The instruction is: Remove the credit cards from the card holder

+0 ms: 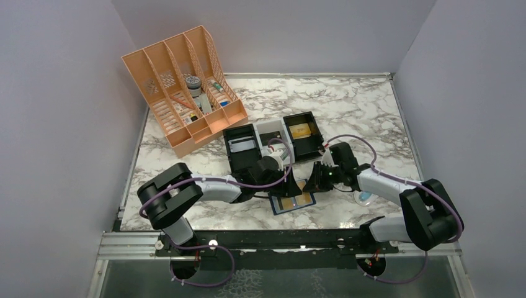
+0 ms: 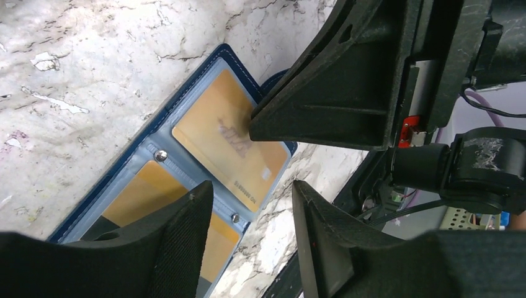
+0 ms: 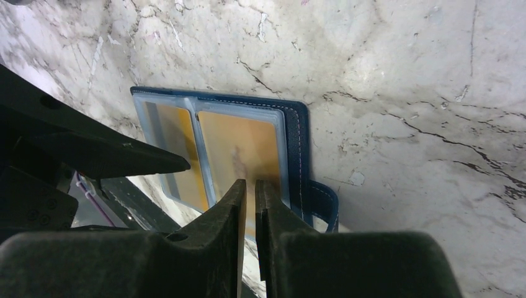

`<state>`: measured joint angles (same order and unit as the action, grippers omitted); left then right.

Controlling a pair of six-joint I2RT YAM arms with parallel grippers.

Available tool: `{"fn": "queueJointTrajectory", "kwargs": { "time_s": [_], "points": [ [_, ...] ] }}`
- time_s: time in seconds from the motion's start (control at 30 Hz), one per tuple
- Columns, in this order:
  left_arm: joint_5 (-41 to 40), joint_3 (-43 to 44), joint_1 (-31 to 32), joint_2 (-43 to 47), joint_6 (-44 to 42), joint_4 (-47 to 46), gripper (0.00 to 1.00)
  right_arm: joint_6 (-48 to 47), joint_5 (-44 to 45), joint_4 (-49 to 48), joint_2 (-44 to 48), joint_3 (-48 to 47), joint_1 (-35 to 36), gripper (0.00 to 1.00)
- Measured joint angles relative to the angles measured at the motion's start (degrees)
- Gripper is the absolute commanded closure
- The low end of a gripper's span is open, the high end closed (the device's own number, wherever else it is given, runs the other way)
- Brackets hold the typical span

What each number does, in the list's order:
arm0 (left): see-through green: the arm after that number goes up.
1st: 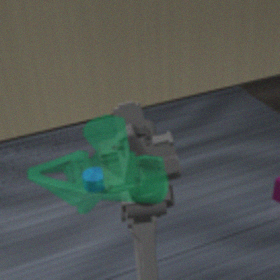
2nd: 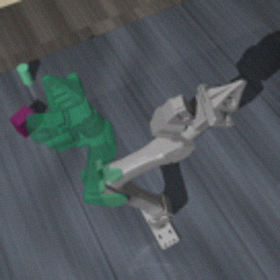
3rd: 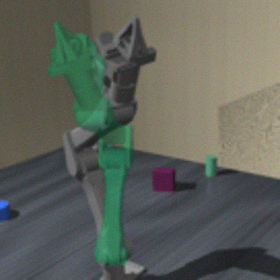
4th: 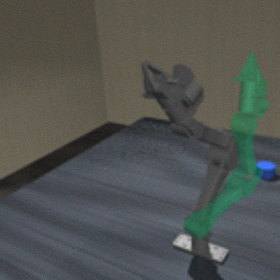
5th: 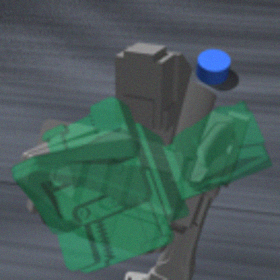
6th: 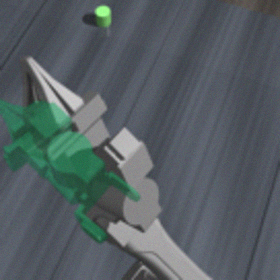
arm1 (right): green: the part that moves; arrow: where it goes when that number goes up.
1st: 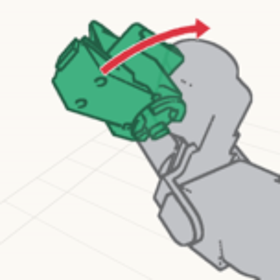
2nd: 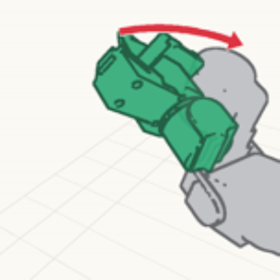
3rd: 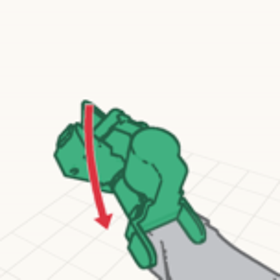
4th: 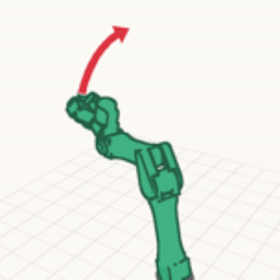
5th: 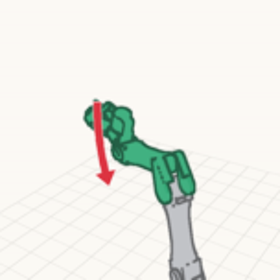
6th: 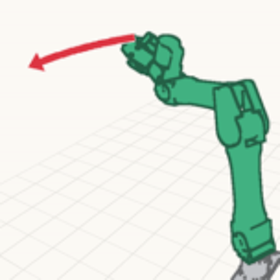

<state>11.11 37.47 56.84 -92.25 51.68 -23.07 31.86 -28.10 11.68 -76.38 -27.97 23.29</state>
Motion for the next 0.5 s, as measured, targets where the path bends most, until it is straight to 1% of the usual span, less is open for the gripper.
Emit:
{"fn": "queueJointTrajectory", "kwargs": {
  "time_s": [0.27, 0.5],
  "points": [
    [0.04, -0.50, 0.00, -1.84, 2.12, -2.21, 0.56, 2.86, -0.24, -4.90, 0.57, 2.62, 0.00, 0.87],
    [-0.15, -2.49, 0.00, -2.34, 4.85, -4.17, 0.59, 3.91, -0.04, -5.75, 0.87, 3.17, 0.00, 0.87]
  ]
}}
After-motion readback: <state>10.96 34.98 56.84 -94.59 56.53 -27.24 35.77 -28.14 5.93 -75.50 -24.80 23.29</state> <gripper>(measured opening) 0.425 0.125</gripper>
